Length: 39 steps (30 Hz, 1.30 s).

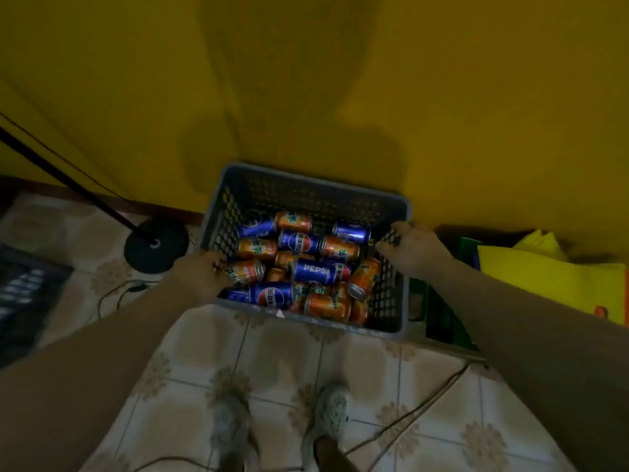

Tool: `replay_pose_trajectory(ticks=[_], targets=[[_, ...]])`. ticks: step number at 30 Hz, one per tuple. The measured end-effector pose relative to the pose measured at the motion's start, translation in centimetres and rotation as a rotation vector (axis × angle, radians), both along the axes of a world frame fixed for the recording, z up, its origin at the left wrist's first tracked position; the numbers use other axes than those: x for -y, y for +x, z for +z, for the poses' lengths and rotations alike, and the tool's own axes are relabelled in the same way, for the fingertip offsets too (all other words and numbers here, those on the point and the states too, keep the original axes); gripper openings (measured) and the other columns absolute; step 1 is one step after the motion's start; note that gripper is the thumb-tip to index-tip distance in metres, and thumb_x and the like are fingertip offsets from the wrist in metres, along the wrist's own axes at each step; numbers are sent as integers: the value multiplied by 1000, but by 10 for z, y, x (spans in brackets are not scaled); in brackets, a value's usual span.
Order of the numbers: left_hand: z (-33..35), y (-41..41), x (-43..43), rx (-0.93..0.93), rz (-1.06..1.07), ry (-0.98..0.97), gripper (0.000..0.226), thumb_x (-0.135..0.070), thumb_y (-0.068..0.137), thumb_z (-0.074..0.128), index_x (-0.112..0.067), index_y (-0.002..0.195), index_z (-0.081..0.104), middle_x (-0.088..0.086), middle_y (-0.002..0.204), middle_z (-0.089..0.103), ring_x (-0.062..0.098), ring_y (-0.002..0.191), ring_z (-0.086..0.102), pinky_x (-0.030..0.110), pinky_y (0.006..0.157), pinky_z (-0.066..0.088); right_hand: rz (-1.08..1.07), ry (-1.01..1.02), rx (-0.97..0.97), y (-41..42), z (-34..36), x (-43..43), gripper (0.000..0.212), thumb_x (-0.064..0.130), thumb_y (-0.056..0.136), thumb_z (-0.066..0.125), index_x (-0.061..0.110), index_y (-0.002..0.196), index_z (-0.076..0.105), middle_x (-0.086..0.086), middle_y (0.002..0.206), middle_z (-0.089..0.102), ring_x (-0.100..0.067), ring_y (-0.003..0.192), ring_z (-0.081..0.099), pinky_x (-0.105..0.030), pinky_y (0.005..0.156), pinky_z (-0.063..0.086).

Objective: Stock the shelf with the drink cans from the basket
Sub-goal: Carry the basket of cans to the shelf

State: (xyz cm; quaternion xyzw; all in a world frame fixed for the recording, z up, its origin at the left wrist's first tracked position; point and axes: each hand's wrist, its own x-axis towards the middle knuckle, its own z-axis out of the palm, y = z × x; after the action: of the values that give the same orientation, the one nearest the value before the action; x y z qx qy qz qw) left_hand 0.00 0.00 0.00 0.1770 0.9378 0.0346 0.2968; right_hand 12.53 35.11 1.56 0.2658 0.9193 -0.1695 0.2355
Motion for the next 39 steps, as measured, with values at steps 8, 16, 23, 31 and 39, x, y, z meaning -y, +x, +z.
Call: replay_pose_trajectory(ticks=[8,16,23,31,39], targets=[[-106,-89,17,-33,225,-7,61,-43,89,59,-34,143,32,12,155,10,44,132,29,52,103,38,-215,28,65,-34,-122,-33,82,73,83,42,37,151,14,-8,160,-2,-42,142,16,-52,111,32],[-141,-105,25,-66,234,240,63,-31,90,62,-37,145,31,18,135,45,40,100,55,44,77,50,-498,-65,-135,-37,-161,-49,78,51,90,58,36,153,14,-13,147,40,-39,119,50,-43,94,48],[-132,-94,22,18,355,338,68,-23,90,63,-42,145,28,6,142,49,33,111,57,41,80,49,-565,-161,-211,-25,-158,-47,76,48,91,59,44,151,12,-6,145,45,-23,86,57,-31,71,50],[-135,-103,18,16,402,305,57,-19,89,65,-41,136,43,9,130,58,18,65,55,30,61,48,-583,-192,-250,-28,-159,-45,75,44,89,64,44,149,20,-7,146,44,-25,84,63,-33,69,54],[-93,-80,31,-4,389,263,59,-16,89,65,-31,140,42,12,101,63,30,54,58,32,44,46,-601,-147,-240,-1,-116,-23,76,40,90,64,42,151,18,-7,142,51,-31,109,60,-33,82,50]])
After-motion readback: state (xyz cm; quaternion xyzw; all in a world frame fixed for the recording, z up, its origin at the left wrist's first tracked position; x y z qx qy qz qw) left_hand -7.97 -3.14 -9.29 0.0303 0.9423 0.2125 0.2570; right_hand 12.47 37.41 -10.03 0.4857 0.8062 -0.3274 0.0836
